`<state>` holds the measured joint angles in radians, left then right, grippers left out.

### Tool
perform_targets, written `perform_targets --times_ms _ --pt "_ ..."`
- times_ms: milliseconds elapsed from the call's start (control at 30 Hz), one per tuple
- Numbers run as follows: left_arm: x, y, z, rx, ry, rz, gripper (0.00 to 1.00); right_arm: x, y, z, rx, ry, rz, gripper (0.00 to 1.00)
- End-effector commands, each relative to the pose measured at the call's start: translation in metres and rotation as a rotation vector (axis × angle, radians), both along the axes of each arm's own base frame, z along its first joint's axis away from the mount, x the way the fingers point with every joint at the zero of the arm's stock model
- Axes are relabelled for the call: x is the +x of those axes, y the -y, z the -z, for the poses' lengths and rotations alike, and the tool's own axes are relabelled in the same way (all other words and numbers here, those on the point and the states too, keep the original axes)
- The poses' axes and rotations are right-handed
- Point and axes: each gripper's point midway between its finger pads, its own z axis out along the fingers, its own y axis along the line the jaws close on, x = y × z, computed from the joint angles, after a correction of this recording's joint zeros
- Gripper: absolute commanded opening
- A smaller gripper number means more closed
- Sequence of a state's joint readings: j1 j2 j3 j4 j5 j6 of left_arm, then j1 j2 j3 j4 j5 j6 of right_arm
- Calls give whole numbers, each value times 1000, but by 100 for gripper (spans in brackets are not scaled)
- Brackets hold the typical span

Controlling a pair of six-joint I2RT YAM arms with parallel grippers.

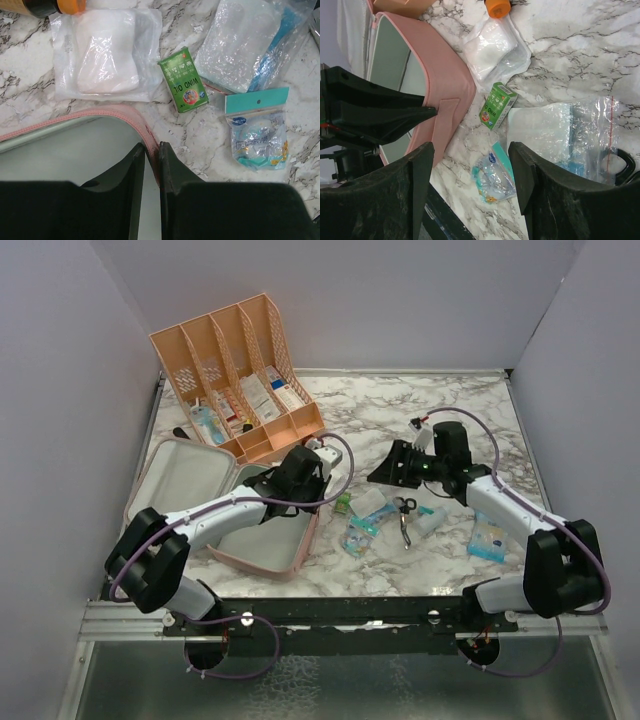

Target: Organize the medicine kit

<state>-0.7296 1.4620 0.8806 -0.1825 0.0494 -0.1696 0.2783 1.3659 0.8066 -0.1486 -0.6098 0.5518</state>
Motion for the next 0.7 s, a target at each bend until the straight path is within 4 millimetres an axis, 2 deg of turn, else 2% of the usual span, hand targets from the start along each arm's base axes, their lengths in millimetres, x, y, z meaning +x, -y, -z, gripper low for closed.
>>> perform_targets --times_ms 0,200,333,433,533,667 --pt "-28 -22 26 173 -50 98 7 12 -5 -5 -15 31 13 63" --pt "-43 -29 24 218 -60 185 7 13 -10 -2 -19 19 8 63" --pt "-52 -29 10 212 -14 312 7 15 -15 -2 -27 18 2 63" --pt "-49 -33 -2 235 39 356 7 17 -19 1 -29 12 1 63" --pt "-46 -38 -9 267 56 355 16 20 -24 3 -33 12 -3 63" --pt "-41 -43 -8 293 53 299 32 28 -34 5 -39 33 -23 65"
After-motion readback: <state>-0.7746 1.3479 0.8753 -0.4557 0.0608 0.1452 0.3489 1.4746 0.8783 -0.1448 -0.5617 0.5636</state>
